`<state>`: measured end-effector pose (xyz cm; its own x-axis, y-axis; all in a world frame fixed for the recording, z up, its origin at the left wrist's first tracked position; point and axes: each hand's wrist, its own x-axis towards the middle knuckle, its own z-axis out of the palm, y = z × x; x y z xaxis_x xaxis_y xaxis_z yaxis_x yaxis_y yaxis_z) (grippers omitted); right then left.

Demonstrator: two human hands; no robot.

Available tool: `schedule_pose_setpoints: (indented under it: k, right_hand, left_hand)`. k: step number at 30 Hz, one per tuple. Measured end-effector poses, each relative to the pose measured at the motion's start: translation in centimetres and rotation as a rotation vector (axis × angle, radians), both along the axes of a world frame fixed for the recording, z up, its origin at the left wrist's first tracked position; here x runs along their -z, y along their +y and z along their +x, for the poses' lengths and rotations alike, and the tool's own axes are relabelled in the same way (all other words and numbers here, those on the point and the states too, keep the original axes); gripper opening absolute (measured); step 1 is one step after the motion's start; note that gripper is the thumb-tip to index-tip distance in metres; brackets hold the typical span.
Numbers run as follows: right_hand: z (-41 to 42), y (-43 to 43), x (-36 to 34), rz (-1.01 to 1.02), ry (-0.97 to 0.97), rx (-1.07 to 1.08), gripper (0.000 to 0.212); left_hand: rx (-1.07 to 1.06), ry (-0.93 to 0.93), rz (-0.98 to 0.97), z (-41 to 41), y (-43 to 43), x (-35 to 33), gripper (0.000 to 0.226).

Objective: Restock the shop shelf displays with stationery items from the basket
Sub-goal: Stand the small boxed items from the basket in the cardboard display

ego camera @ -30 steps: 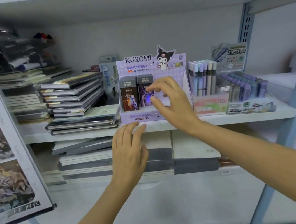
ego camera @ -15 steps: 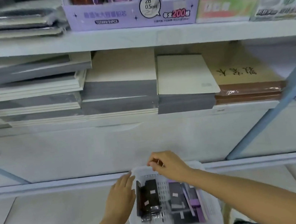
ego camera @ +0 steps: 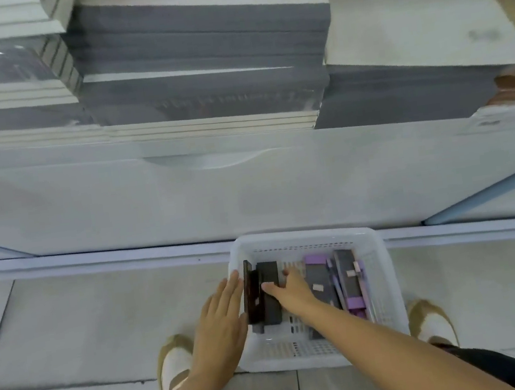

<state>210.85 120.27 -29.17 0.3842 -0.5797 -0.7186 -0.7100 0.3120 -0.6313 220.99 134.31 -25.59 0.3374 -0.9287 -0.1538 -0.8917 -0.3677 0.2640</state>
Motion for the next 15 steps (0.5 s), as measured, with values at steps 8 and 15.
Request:
schedule_pose_setpoints:
  k: [8,15]
  right_hand:
    - [0.4,0.4,0.8,-0.106,0.0,-0.026,0.037]
    - [-0.3,1.2,0.8,-0.084,0.021,-0.147,0.03]
  left_hand:
    - [-0.022,0.128,-0.092,0.7,0.0,0.0,0.041]
    - [-0.055,0.261,-0.076,0.8,0.3,-0.5,0.042]
